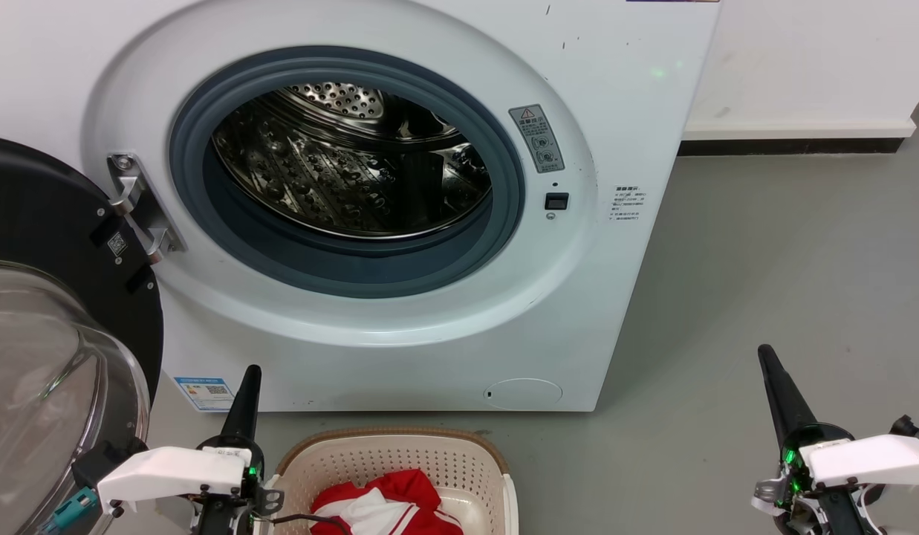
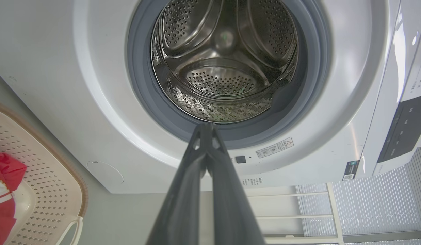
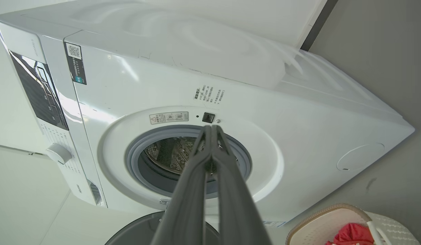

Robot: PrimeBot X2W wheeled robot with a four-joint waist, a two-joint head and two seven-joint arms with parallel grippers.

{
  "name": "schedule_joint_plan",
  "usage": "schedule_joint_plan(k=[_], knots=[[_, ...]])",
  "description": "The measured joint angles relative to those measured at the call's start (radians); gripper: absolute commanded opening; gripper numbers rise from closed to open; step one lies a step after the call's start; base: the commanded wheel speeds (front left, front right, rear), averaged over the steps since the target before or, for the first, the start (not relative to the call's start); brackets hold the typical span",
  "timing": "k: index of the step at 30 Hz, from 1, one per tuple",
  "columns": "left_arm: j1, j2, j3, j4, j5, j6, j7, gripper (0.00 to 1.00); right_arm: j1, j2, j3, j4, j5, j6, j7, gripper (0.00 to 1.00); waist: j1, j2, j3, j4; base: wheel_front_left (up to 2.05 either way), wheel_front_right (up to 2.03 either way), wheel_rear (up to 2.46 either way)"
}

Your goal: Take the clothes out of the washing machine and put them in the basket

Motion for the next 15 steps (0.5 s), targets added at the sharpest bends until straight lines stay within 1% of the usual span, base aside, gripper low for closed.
schedule_joint_plan(k=[15], knots=[[-0.007, -0.002, 0.019, 0.005, -0.122, -0.016, 0.028, 0.00, -0.021, 0.001, -0.017, 0.024, 0.120, 0.000, 0.018, 0.00, 0.0000, 0.0000, -0.002, 0.007, 0.00, 0.00, 0.00]])
